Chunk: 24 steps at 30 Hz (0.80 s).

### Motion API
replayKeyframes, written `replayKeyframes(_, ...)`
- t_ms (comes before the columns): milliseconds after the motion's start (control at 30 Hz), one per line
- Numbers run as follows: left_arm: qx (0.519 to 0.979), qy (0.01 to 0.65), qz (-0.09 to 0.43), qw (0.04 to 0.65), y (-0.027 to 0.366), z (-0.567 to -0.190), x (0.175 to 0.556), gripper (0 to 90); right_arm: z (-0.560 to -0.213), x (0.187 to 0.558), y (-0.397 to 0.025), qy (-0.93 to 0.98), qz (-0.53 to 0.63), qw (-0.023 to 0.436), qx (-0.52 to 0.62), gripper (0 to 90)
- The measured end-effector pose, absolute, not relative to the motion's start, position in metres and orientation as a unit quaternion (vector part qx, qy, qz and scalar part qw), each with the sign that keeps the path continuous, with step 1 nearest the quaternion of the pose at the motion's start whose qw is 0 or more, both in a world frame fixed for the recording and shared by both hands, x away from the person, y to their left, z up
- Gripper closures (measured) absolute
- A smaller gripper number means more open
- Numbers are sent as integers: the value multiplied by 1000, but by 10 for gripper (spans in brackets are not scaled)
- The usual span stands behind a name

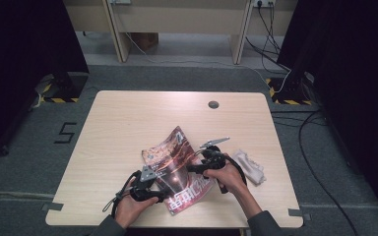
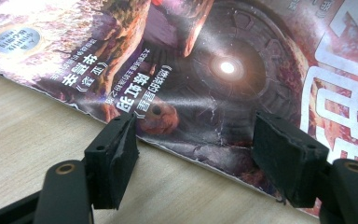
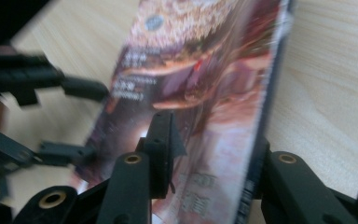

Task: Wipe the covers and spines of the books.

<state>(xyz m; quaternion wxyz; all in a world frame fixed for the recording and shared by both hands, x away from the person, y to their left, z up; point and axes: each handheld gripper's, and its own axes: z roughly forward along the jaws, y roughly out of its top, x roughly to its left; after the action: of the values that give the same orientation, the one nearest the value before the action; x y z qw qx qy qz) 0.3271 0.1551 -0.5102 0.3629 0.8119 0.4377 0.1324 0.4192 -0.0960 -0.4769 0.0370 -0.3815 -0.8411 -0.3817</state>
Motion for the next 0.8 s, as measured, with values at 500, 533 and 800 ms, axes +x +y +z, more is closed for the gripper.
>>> replayKeyframes(500,784,447,178,392,180,-495,343,279,-474,419,-115,-856,-390,38,-337,764)
replayKeyframes(533,781,449,177,396,182,-494,345,263,-474,418,-117,-859,-388,36,-331,765)
replayKeyframes(800,782,420,172,427,190,-495,374,158,-471,410,-127,-873,-392,32,-288,779)
